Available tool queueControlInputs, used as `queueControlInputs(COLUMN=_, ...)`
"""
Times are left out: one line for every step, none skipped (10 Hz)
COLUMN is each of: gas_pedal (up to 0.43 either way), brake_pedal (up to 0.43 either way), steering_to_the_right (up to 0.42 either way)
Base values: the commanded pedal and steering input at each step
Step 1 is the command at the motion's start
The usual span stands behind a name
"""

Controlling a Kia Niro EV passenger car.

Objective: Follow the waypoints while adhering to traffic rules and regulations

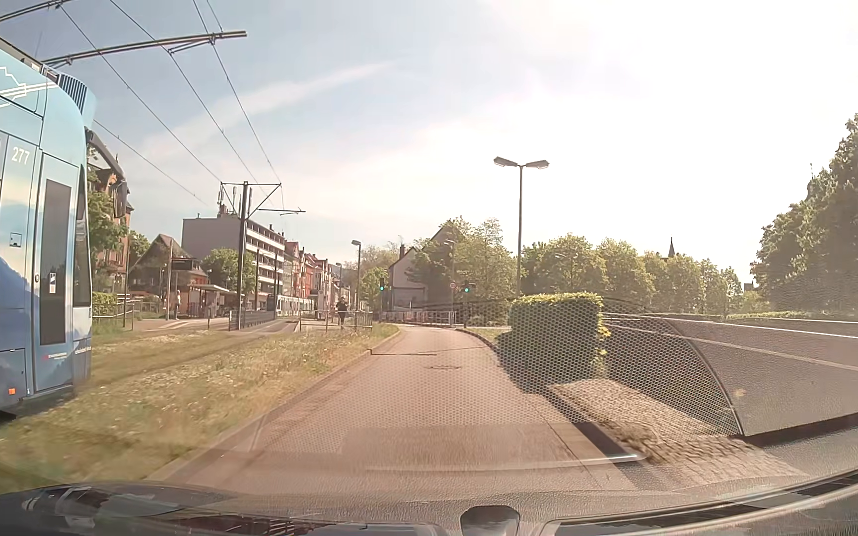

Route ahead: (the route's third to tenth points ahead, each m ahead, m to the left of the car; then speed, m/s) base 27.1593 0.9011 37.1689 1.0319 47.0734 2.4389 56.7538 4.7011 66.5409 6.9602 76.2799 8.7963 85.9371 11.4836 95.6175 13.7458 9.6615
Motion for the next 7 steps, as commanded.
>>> queueControlInputs(gas_pedal=0.039, brake_pedal=0.0, steering_to_the_right=-0.004)
queueControlInputs(gas_pedal=0.0, brake_pedal=0.0, steering_to_the_right=-0.004)
queueControlInputs(gas_pedal=0.0, brake_pedal=0.0, steering_to_the_right=-0.004)
queueControlInputs(gas_pedal=0.0, brake_pedal=0.0, steering_to_the_right=-0.004)
queueControlInputs(gas_pedal=0.0, brake_pedal=0.0, steering_to_the_right=-0.004)
queueControlInputs(gas_pedal=0.0, brake_pedal=0.0, steering_to_the_right=-0.004)
queueControlInputs(gas_pedal=0.0, brake_pedal=0.0, steering_to_the_right=-0.004)
